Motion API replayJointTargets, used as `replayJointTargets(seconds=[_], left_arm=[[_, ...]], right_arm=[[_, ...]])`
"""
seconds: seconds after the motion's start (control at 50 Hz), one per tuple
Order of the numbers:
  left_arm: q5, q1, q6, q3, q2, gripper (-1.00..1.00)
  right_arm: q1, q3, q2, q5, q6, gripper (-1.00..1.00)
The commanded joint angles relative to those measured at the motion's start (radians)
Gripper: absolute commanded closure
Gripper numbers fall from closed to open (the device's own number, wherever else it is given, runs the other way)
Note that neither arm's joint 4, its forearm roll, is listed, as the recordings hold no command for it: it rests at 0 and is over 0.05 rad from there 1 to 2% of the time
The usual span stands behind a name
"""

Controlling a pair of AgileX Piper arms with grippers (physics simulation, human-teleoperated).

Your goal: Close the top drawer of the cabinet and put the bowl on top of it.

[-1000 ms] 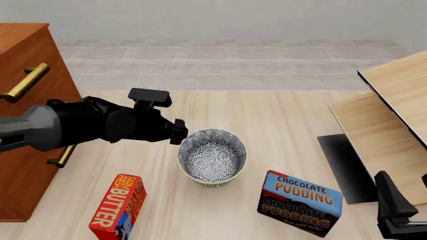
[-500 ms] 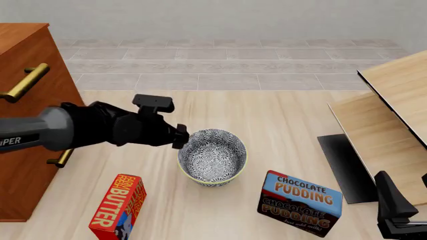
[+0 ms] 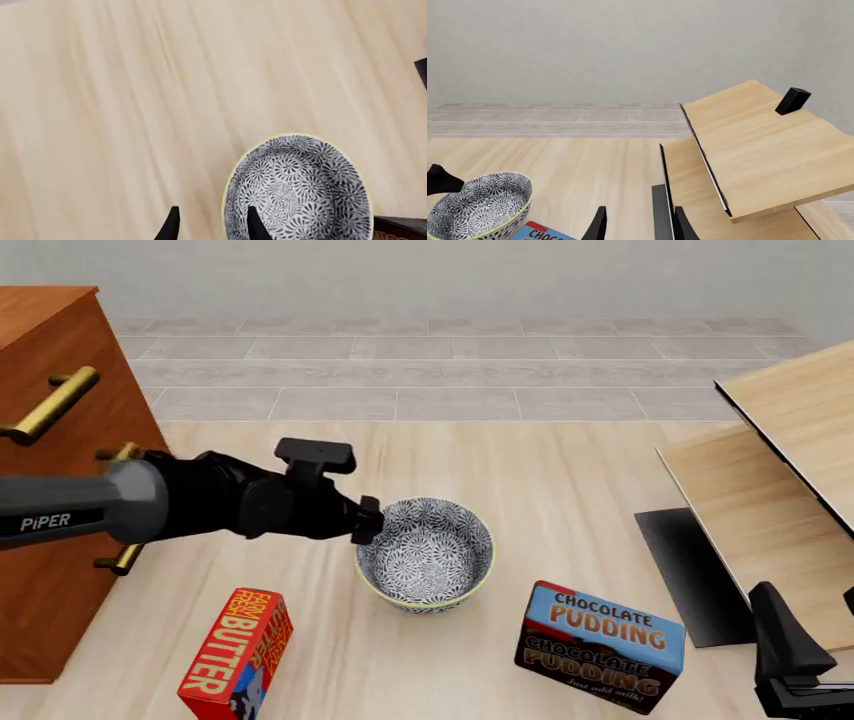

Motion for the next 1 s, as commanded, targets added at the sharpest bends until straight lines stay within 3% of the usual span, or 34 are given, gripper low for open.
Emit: replayJointTargets(seconds=[0.02,1.0], left_arm=[[-0.005,-0.003,-0.004,-0.010,0.020,-1.00],[-0.038,-0.028,-0.037,-0.018,0.074,-1.00]], right_arm=[[0.000,0.002,0.000,-0.002,0.000,-1.00],[0.000,0.002,0.000,-0.002,0.000,-1.00]])
